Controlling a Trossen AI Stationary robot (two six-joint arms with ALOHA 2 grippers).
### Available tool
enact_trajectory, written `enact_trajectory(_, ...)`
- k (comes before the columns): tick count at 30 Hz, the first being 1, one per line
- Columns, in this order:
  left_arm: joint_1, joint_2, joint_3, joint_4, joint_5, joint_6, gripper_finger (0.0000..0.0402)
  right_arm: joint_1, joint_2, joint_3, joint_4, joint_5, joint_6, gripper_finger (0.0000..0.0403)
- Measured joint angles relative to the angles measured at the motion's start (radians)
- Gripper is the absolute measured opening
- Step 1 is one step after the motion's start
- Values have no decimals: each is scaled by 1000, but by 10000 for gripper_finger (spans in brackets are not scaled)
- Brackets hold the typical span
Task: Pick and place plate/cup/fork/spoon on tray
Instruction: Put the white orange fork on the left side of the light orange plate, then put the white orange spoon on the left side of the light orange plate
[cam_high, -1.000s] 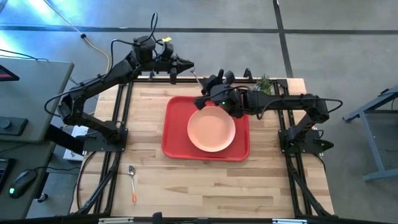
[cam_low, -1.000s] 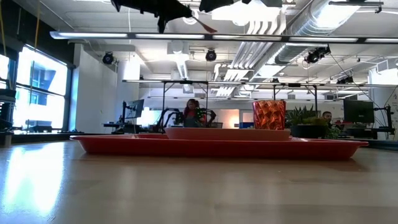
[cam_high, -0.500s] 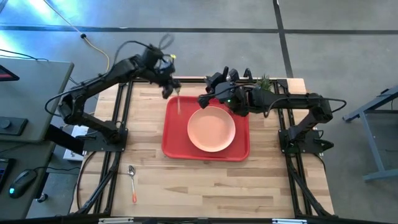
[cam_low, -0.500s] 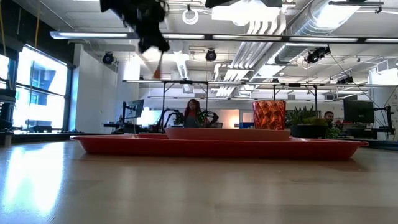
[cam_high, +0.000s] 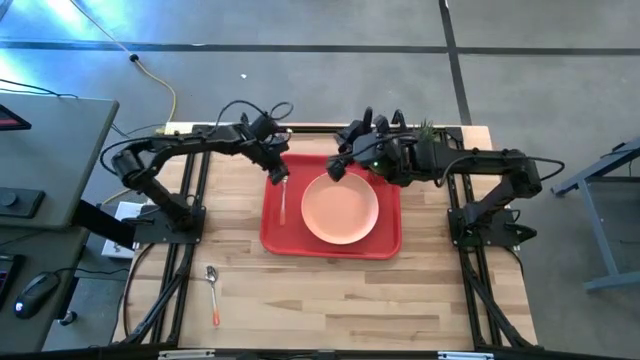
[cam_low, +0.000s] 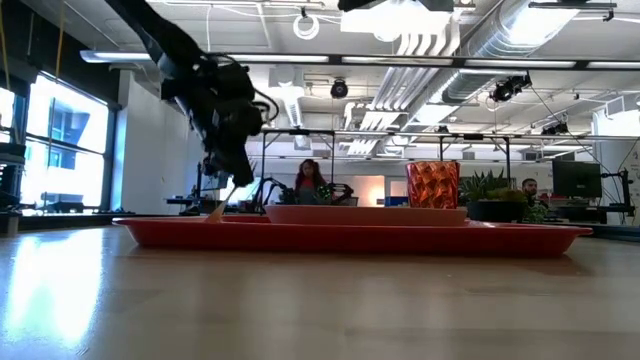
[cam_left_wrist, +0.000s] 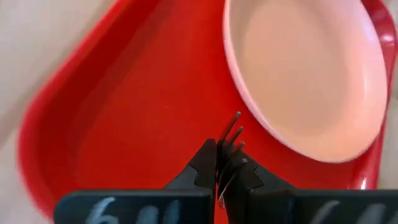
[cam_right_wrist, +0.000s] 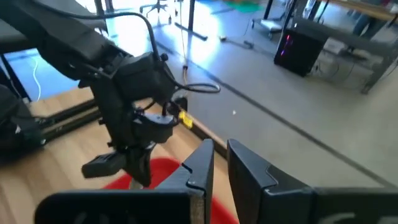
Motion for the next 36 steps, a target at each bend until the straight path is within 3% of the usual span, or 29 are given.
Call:
enact_trajectory(11, 0, 126, -55, 60, -6, -51, 9, 18, 0, 0, -63, -21, 91, 39)
enact_trajectory(18, -3, 143, -56, 87, -140, -100, 74, 16, 0, 0, 26, -23, 55, 39)
enact_trajectory(21, -4, 122, -56, 75, -145, -110, 100, 16, 0, 0, 36, -23, 40, 39)
enact_trajectory(29, -3, -22, -56, -69, -201, -131, 136, 17, 0, 0, 28, 21, 37, 39)
enact_trajectory(36, -41, -275, -56, -167, -408, -218, 130, -20, 0, 0, -70, 76, -44, 39)
